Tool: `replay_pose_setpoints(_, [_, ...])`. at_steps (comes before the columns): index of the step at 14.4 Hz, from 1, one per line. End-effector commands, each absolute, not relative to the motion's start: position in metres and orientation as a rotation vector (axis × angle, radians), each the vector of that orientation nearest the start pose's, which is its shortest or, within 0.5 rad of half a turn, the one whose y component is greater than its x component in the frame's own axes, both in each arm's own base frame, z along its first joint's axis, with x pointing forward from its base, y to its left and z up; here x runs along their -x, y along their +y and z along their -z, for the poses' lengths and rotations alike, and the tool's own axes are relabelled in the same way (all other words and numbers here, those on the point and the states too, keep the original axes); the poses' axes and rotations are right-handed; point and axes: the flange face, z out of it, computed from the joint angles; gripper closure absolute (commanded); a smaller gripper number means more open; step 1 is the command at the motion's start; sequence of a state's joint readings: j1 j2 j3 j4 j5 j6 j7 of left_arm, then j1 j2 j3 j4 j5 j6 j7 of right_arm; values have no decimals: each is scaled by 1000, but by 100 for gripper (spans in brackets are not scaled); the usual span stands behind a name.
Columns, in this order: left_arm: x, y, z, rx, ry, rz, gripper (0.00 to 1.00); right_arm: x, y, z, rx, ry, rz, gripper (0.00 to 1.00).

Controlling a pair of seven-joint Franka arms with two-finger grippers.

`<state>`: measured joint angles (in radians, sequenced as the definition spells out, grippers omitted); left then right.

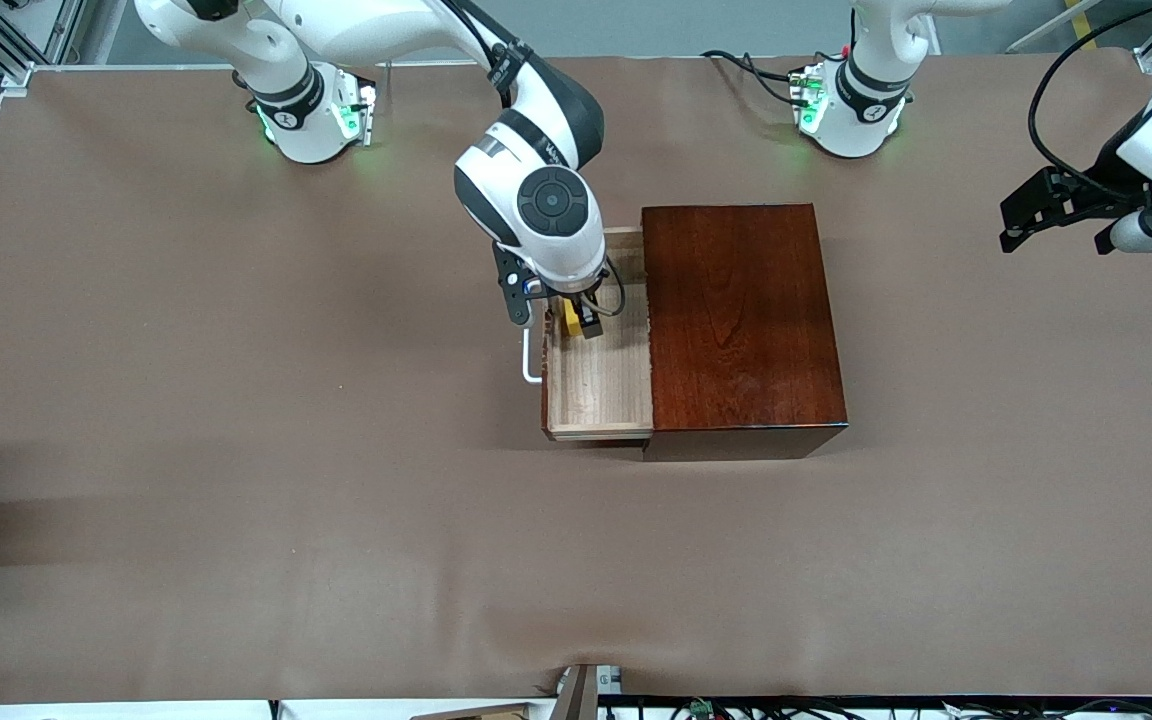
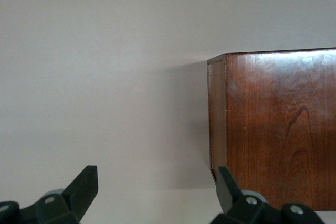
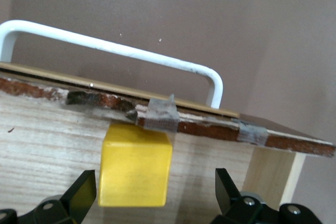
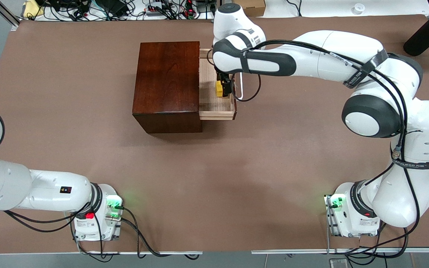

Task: Open drawer, take yellow block, close drawer
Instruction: 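Lower the right gripper and grasp the yellow cube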

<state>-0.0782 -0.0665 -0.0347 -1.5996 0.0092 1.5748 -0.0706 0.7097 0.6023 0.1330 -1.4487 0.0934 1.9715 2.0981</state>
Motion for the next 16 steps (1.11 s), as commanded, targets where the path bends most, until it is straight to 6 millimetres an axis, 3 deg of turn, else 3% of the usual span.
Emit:
replay_pose_setpoints(1, [-521, -56, -656, 3150, 92, 91, 0, -474, 525, -331, 2519, 1978, -192, 0])
replay_pose_setpoints(2, [-520, -56, -657, 3150, 92, 88, 0, -475, 524, -331, 2518, 1982, -184, 8])
replay_pose_setpoints(3, [-519, -56, -658, 3150, 92, 91, 0, -475, 524, -331, 2511, 1991, -182, 53])
replay_pose_setpoints(6, [-519, -56, -657, 3150, 92, 88, 0, -476, 524, -328, 2496, 2015, -166, 94])
replay_pose_setpoints(7, [-518, -56, -656, 3150, 94, 84, 0, -476, 523, -329, 2499, 2013, -159, 100])
replay_pose_setpoints(12, [-519, -57, -656, 3150, 99, 83, 0, -479, 523, -336, 2487, 2013, -151, 100])
replay_pose_setpoints(16, [-519, -59, -654, 3150, 102, 71, 0, -489, 528, -360, 2432, 1996, -162, 100])
